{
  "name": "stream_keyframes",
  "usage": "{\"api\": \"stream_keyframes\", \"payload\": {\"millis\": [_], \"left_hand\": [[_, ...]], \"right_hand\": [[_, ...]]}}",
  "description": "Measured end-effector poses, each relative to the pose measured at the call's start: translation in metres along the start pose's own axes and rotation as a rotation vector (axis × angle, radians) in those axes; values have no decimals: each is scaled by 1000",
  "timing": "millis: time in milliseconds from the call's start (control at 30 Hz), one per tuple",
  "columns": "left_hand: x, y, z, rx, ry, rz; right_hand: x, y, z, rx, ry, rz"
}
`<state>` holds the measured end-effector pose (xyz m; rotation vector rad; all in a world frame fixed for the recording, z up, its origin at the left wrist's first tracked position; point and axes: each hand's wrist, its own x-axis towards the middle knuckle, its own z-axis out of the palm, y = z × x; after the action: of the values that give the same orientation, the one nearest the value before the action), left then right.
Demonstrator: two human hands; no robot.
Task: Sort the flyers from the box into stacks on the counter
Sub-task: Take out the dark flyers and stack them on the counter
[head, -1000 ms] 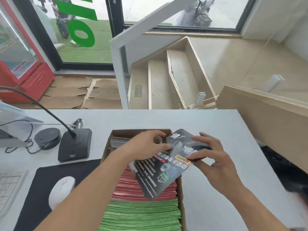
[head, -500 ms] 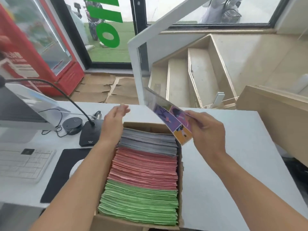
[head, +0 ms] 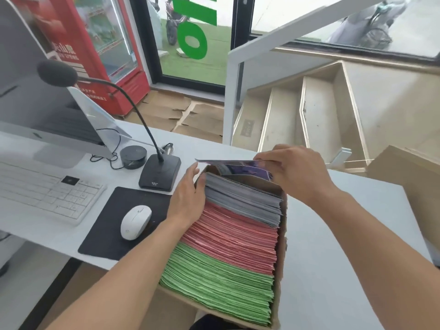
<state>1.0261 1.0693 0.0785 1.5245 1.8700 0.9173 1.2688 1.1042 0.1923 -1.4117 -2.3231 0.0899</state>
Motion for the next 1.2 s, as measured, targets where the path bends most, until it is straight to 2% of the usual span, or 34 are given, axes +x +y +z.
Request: {"api": "stream_keyframes", "payload": {"millis": [267, 400, 533, 667, 833, 967, 1067, 1200], "left_hand": [[3, -4, -3, -36, -45, 0], [2, -3, -2, -22, -47, 36], [6, -8, -1, -38, -45, 30], [8, -12, 2, -5, -63, 65], [8, -13, 3, 34, -59, 98], [8, -12, 2, 31, -64, 96], [8, -12, 1, 25, -71, 85], [8, -10, -1, 20, -72, 88]], "right_hand": [[-2, -4, -17, 71, -40, -22], [1, 0, 0, 40, -83, 8], [-3, 12, 40, 232, -192, 187], [-11, 18, 66, 285, -449, 345], [-12, 17, 74, 326, -336, 382], [-6, 18, 72, 366, -332, 439], [-1, 17, 71, 280, -306, 417], [8, 11, 68, -38, -365, 281]]}}
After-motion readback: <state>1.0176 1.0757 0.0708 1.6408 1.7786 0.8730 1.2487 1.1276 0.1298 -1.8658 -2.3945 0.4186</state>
